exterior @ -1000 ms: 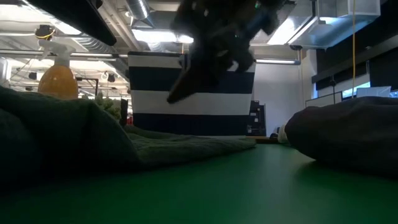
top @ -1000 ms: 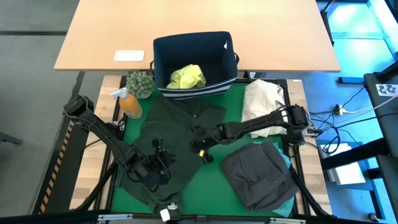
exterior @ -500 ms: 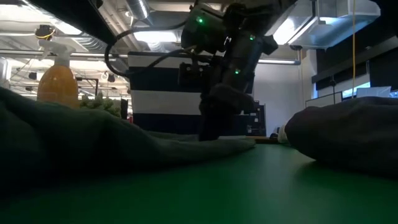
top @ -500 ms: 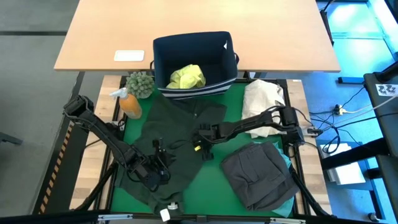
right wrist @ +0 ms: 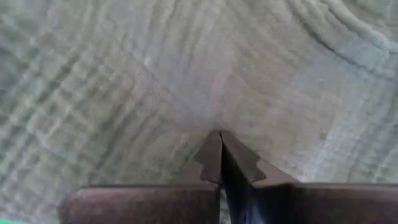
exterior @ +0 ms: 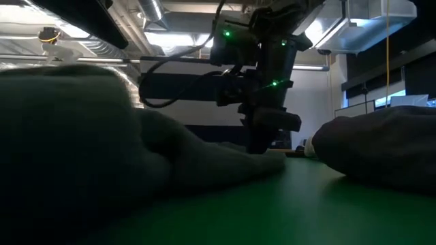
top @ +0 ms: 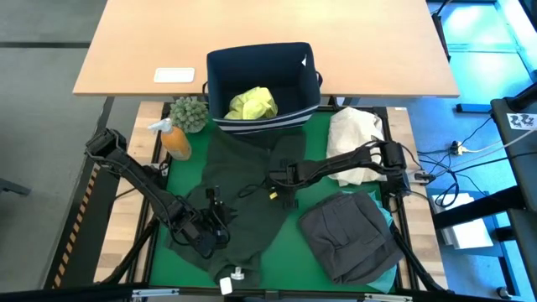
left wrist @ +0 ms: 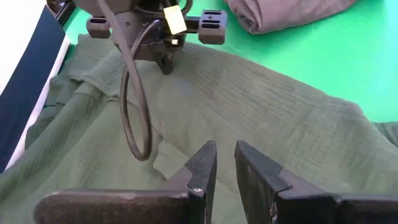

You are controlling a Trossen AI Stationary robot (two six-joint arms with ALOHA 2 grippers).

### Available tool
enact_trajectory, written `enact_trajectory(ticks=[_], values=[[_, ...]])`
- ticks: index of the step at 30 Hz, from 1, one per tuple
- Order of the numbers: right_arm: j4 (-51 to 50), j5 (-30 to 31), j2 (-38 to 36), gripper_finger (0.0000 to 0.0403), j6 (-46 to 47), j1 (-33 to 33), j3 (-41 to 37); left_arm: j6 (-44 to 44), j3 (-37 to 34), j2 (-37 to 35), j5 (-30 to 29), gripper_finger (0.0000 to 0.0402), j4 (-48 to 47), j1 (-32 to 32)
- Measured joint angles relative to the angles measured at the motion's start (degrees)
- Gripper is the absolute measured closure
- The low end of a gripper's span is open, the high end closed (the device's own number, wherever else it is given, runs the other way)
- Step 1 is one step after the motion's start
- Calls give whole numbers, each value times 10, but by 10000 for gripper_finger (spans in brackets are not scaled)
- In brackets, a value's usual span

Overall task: Fold laundry
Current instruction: Fold the green polo shirt

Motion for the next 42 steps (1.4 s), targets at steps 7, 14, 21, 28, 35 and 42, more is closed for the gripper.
enact_trajectory(ticks=[7, 14, 21, 28, 35, 42], values=[[-4, -3, 0, 398, -47, -14, 0, 0, 0, 0, 0, 346, 0, 0], [2, -4, -1, 398, -79, -19, -1, 0, 0, 0, 0, 346, 0, 0], [14, -4, 0, 398, -100, -20, -2, 0, 0, 0, 0, 346, 0, 0], [17, -4, 0, 398, -102, -20, -2, 0, 0, 0, 0, 346, 0, 0], [33, -7, 0, 398, -102, -20, -2, 0, 0, 0, 0, 346, 0, 0], [33, -8, 0, 398, -100, -19, -2, 0, 0, 0, 0, 346, 0, 0]])
